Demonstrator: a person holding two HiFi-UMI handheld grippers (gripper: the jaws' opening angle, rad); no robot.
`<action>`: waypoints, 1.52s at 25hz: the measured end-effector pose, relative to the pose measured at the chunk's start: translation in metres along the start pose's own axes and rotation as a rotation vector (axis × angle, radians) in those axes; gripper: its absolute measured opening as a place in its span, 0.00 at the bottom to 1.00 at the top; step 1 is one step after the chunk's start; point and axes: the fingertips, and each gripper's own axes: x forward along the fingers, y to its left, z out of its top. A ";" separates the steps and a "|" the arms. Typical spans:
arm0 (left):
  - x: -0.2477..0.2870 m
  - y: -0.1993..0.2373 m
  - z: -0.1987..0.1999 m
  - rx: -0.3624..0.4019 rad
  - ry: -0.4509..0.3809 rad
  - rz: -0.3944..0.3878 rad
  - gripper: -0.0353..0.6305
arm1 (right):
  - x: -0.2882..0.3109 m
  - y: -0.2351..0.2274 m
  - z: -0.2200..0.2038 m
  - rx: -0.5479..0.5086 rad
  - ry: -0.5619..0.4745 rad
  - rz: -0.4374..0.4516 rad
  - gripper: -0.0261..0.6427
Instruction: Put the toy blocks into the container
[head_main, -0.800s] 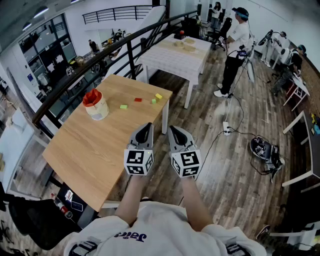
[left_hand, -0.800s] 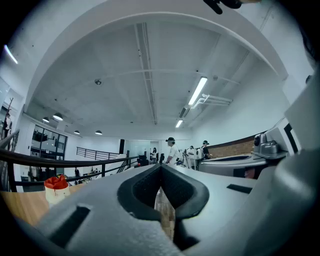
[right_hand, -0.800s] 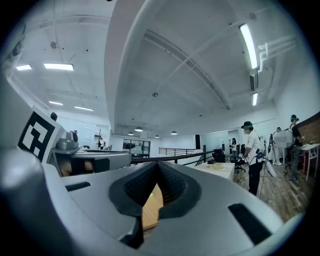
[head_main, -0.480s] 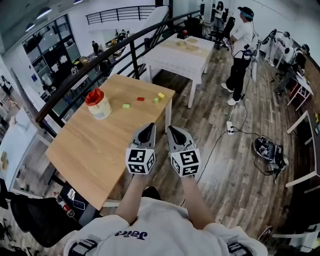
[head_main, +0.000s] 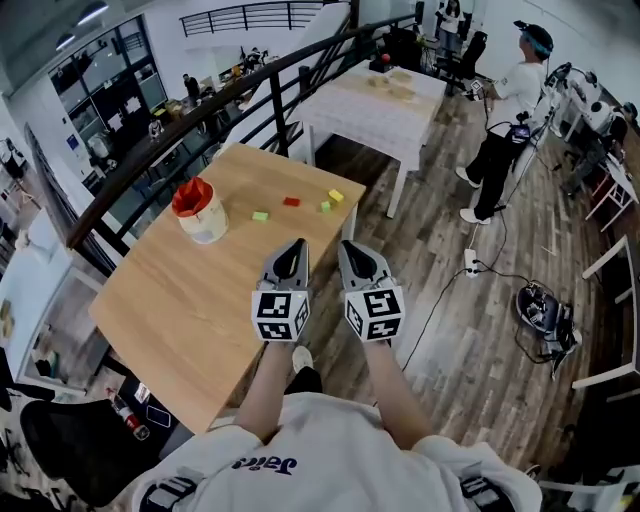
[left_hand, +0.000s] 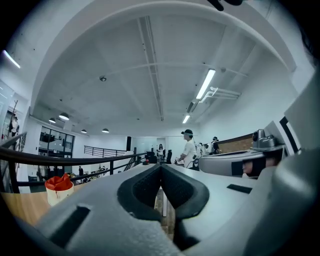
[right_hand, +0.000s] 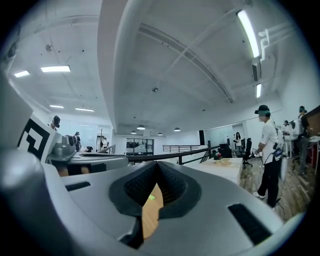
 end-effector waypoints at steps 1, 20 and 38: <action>0.011 0.012 -0.001 -0.004 0.003 0.007 0.06 | 0.017 -0.002 0.000 -0.005 0.007 0.005 0.06; 0.140 0.222 -0.020 -0.083 0.033 0.124 0.06 | 0.293 0.011 -0.013 -0.037 0.101 0.129 0.06; 0.172 0.341 -0.182 -0.238 0.265 0.344 0.06 | 0.433 0.030 -0.197 -0.235 0.523 0.584 0.06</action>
